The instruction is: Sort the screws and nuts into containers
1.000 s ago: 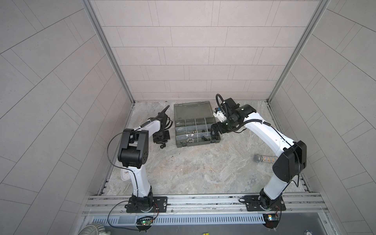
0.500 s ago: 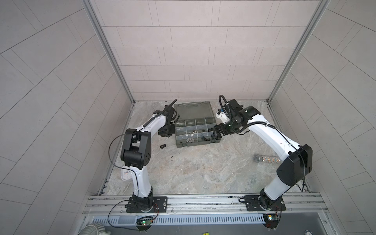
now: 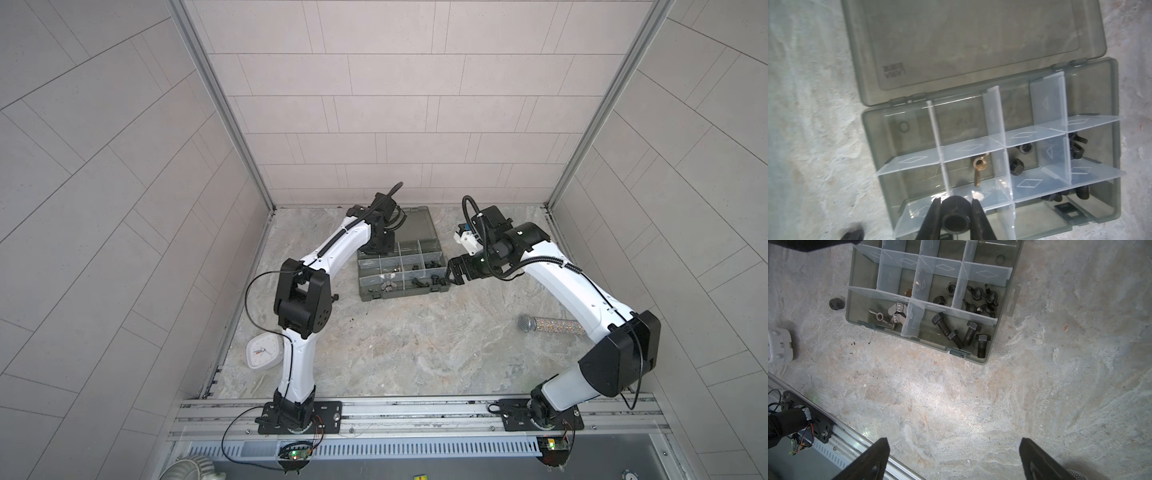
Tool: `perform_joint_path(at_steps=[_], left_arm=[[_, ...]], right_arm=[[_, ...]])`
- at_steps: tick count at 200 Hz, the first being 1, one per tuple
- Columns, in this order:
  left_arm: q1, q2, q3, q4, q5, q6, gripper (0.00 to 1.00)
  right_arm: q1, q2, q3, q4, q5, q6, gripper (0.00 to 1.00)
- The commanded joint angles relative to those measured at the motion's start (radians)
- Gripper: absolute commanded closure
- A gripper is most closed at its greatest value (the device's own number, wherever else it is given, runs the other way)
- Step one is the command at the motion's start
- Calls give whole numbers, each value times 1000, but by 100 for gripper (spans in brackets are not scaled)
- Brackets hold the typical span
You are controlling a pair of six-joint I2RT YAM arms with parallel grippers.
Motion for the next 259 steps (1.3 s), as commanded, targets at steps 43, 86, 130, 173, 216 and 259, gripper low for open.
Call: perform_joint_path(at_steps=[43, 86, 130, 173, 216, 259], left_arm=[[-92, 128, 153, -42, 69, -35, 84], [-113, 183, 210, -37, 99, -47, 84], [-117, 198, 213, -38, 106, -51, 78], [-117, 190, 215, -34, 105, -39, 47], [-92, 87, 151, -31, 47, -13, 39], [44, -172, -210, 74, 37, -42, 39]], right_arm=[[-53, -115, -82, 17, 15, 7, 1], [-69, -169, -136, 64, 5, 9, 1], [-84, -176, -135, 68, 2, 9, 1], [-86, -171, -116, 80, -11, 15, 1], [-83, -160, -106, 97, -55, 12, 1], [-25, -111, -56, 128, -72, 30, 1]])
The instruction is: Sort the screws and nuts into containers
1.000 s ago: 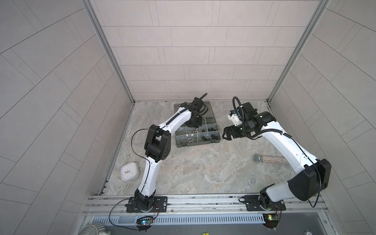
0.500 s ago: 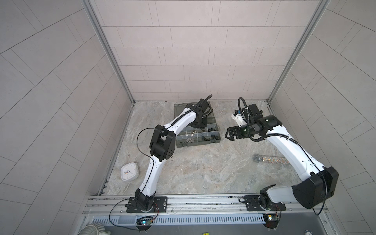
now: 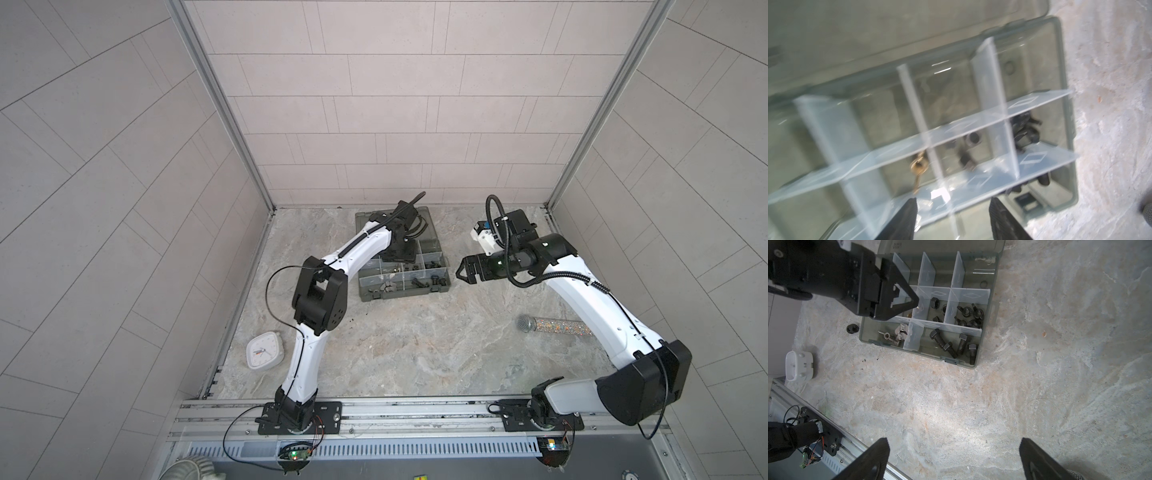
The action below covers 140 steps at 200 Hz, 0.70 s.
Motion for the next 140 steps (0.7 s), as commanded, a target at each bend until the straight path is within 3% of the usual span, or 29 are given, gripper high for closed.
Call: perform_joint_path(at_steps=[1, 38, 68, 140], left_arm=[[100, -169, -166, 41, -40, -11, 39], [244, -398, -513, 91, -51, -16, 39], [314, -495, -692, 129, -49, -1, 39], [343, -457, -767, 220, -28, 28, 42]], right_arm=[[41, 29, 41, 29, -21, 13, 1], [127, 105, 107, 41, -9, 16, 1], [164, 170, 169, 35, -13, 12, 1], [210, 233, 228, 28, -9, 19, 1]])
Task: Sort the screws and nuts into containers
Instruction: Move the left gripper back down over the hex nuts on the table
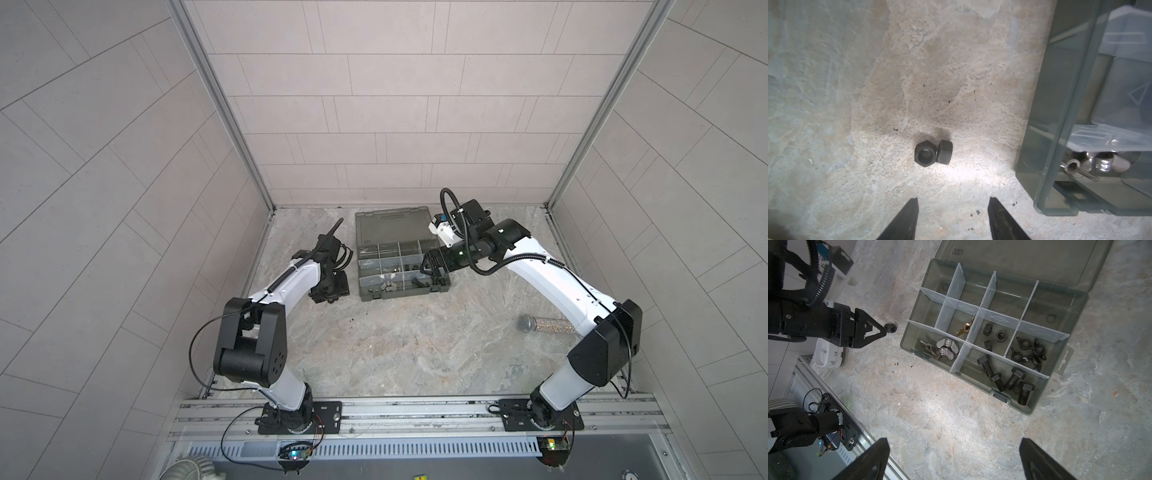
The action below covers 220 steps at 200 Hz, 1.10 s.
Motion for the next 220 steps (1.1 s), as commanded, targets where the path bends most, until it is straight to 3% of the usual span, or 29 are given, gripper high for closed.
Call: perform_joint_path(at_steps=[1, 190, 220], left_arm=[[6, 24, 1, 44, 1, 28, 43], [23, 178, 83, 7, -35, 97, 56], [24, 188, 85, 6, -32, 97, 63]], right_arm=[[13, -6, 10, -12, 9, 4, 1], [17, -61, -91, 45, 84, 65, 1], [17, -54, -82, 43, 86, 62, 1]])
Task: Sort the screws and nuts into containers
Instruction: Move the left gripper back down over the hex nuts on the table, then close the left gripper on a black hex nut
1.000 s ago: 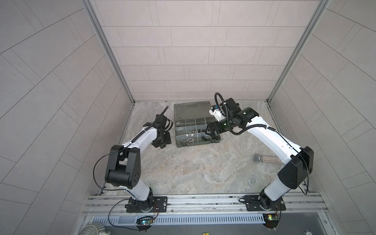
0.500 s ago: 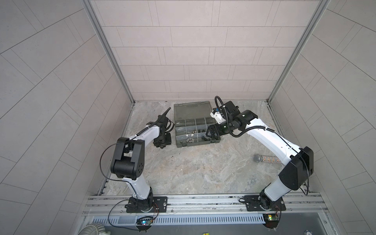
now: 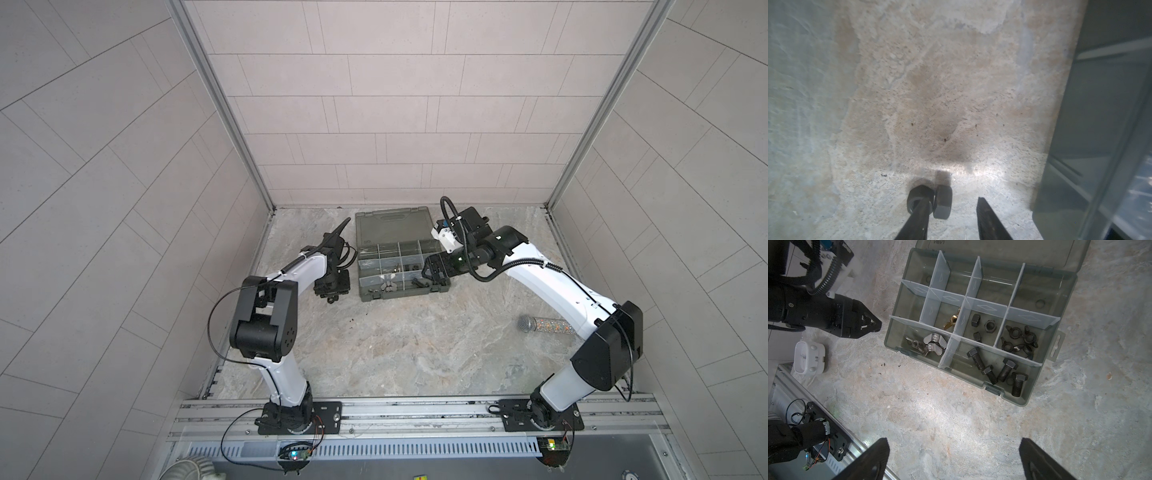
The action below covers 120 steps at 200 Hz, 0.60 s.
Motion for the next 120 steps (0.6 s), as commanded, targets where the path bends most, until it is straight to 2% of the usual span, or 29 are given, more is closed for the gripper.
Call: perform_joint_path(at_steps=[1, 76, 93, 120], left_arm=[[7, 20, 16, -29, -13, 8, 63], [6, 17, 0, -34, -17, 6, 64], [6, 24, 2, -39, -16, 4, 68], [6, 29, -2, -39, -17, 4, 68]], right_arm=[[7, -25, 3, 2, 17, 6, 1], [6, -25, -1, 1, 20, 2, 1], [7, -27, -7, 1, 21, 1, 1], [7, -35, -19, 5, 24, 1, 1]])
